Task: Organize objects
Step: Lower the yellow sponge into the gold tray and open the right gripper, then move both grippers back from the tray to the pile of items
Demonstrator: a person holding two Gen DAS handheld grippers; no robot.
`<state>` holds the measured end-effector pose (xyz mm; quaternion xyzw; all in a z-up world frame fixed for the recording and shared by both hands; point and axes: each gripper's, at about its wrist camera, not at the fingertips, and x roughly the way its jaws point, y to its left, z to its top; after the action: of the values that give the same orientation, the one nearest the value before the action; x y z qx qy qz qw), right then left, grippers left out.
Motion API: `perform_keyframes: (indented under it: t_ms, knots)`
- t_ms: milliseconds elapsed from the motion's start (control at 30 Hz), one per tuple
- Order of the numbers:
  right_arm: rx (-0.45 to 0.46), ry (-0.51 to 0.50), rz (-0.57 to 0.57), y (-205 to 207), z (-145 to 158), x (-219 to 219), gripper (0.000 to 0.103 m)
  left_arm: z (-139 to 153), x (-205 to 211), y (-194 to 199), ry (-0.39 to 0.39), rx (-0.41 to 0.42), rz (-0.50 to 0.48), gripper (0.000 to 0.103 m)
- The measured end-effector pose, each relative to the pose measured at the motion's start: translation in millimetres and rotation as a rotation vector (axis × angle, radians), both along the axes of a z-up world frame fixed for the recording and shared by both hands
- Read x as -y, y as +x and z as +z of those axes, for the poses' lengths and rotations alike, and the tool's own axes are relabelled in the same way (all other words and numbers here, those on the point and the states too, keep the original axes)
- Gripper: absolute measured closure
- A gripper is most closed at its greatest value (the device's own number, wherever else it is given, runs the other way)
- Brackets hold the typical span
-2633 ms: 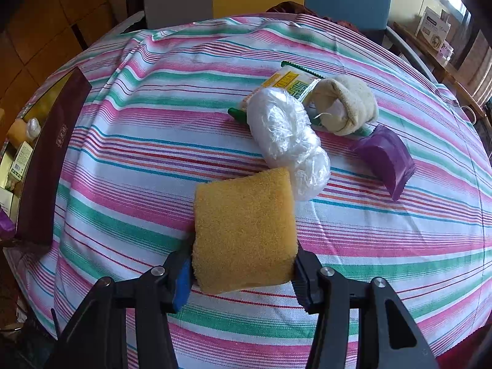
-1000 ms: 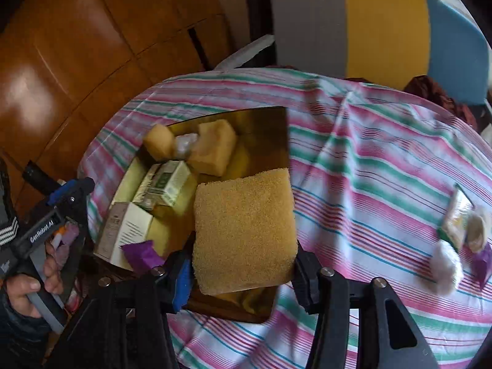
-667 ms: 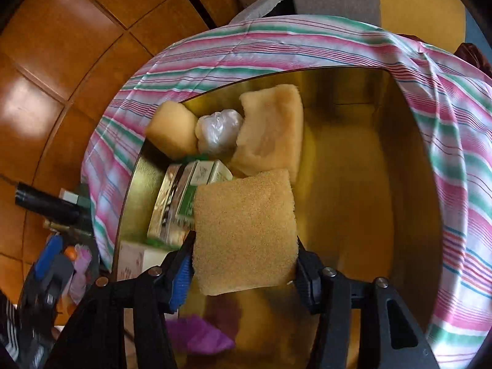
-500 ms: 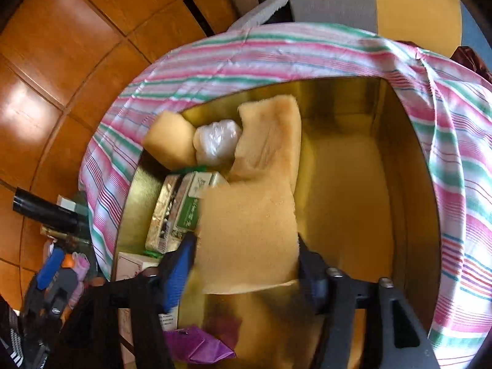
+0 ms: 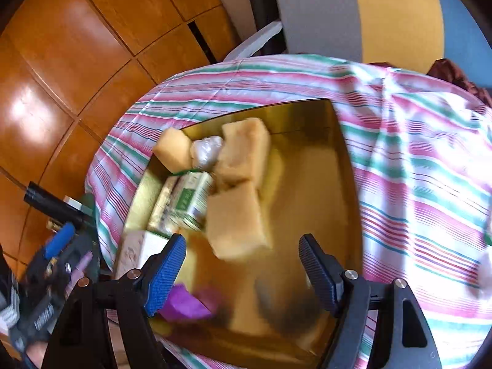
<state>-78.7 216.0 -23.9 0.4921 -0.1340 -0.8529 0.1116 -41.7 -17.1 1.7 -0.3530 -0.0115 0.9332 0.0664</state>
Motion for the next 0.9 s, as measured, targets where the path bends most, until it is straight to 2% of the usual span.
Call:
perform_keyframes:
  t_ms: [300, 633, 800, 900]
  knots:
    - [-0.065, 0.113, -0.132, 47, 11, -61, 0.026, 14, -26, 9, -0.036, -0.033, -0.059, 0.027]
    - [-0.058, 0.179, -0.265, 77, 7, -136, 0.026, 24, -67, 18, -0.067, -0.049, -0.166, 0.026]
    - [-0.059, 0.275, -0.407, 93, 11, -190, 0.026, 26, -94, 21, -0.068, -0.049, -0.239, 0.026]
    - [-0.072, 0.328, -0.55, 108, 10, -234, 0.026, 28, -114, 22, -0.077, -0.044, -0.289, 0.026]
